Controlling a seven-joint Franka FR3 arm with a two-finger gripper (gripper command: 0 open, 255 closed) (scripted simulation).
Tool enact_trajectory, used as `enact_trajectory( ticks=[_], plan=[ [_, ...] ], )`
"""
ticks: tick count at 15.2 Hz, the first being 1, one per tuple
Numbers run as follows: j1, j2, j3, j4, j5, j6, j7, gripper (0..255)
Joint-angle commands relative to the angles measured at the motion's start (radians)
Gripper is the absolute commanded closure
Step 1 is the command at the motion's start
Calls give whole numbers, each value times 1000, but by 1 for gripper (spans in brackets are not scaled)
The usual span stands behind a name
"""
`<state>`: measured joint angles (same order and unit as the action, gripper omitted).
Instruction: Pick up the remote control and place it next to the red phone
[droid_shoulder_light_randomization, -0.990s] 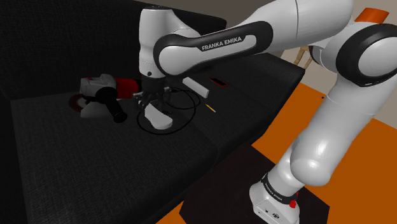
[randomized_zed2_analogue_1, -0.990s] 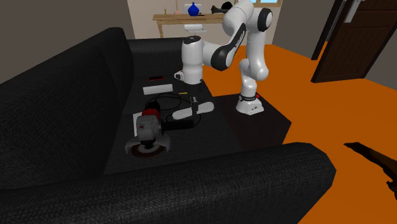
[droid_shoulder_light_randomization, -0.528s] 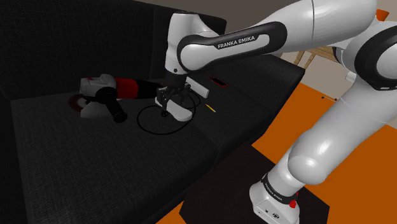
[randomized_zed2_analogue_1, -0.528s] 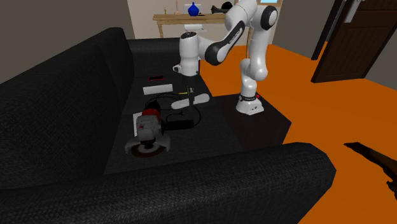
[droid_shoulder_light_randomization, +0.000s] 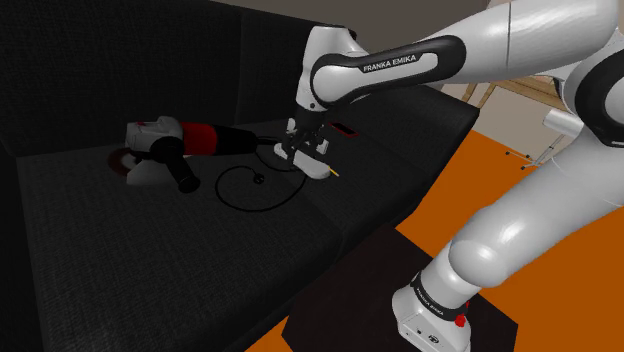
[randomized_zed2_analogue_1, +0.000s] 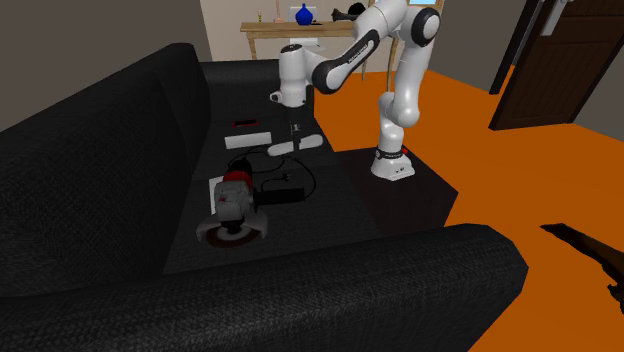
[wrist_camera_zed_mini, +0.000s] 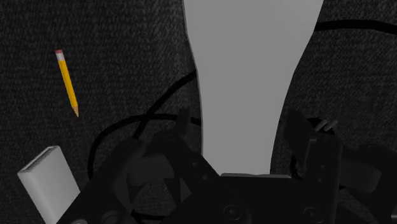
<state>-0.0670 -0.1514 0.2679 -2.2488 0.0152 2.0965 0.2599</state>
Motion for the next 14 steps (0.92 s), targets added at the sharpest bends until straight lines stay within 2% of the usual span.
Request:
enact_trajectory(
  ticks=[1,8,14],
  plan=[
    [-21,-20,-30,-28,0,8,-54,255],
    [-99,-49,-140,-59,-17,13,-231,255],
    [-167,-32,-232,-41,-39,14,-378,255]
  ],
)
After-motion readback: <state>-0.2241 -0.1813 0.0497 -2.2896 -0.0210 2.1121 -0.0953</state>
